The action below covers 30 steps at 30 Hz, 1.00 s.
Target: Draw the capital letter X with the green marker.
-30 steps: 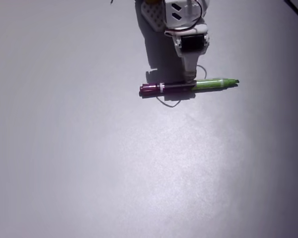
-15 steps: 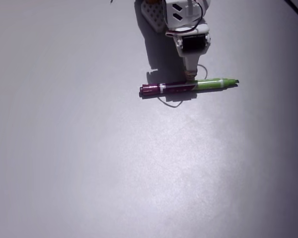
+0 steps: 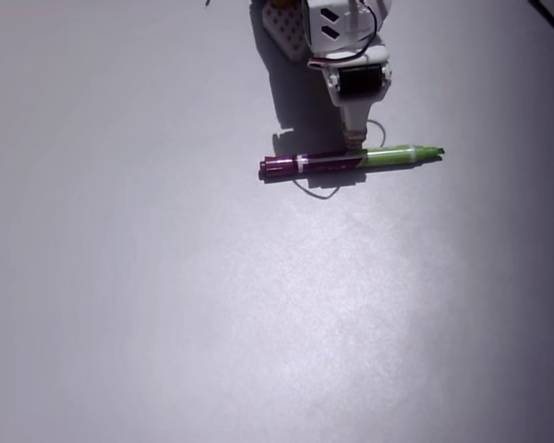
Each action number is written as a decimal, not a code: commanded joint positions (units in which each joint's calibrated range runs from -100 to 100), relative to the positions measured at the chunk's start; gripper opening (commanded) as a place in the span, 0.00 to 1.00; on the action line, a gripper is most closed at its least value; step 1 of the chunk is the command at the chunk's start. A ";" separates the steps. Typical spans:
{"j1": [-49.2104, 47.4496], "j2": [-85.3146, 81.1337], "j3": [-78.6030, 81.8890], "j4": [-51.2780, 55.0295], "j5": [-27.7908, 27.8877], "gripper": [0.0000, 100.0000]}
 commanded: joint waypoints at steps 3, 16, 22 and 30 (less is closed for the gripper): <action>0.06 1.58 1.52 6.83 -0.44 0.00; 0.06 1.58 1.52 6.83 -0.44 0.00; -8.99 1.42 1.52 6.83 -0.59 0.03; -5.37 1.50 1.52 7.07 1.12 0.01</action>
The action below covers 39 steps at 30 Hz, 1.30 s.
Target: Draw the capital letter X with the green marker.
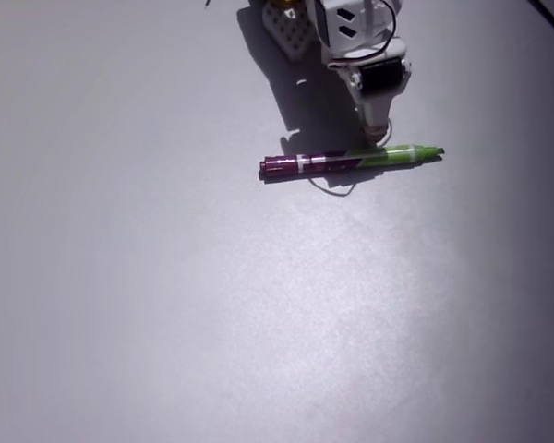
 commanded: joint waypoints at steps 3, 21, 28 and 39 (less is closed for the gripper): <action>5.50 1.50 1.52 8.87 -0.10 0.00; 11.59 1.50 -3.96 0.78 2.83 0.19; 13.49 2.70 -1.35 -14.34 8.50 0.47; 8.54 20.33 -9.70 -17.94 6.20 0.53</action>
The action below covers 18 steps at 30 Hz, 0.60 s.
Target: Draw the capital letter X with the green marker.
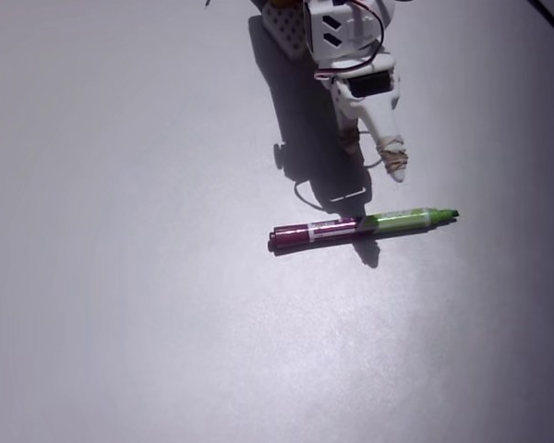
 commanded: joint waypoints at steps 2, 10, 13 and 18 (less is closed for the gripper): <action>-2.22 12.18 -10.94 -6.86 -2.30 0.52; -1.08 43.14 -43.72 -5.06 2.69 0.44; -0.03 49.76 -46.06 -4.98 5.52 0.47; 2.16 61.56 -52.25 -4.00 8.69 0.49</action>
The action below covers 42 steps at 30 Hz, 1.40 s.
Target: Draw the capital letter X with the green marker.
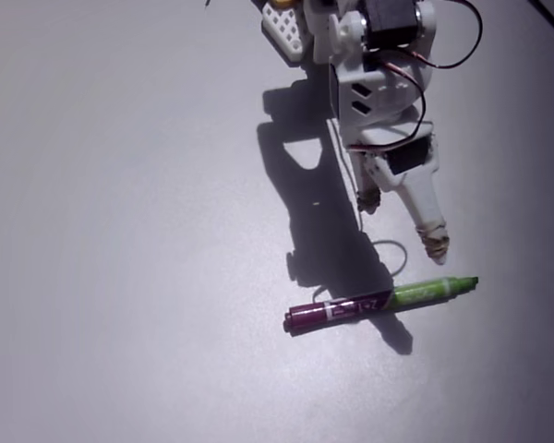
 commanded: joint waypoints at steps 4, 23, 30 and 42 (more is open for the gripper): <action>2.74 15.82 -17.58 6.15 3.61 0.45; 4.93 49.80 -50.72 7.54 5.03 0.47; 3.69 49.88 -38.33 -4.55 3.22 0.45; 1.78 50.52 -36.71 -4.47 2.20 0.10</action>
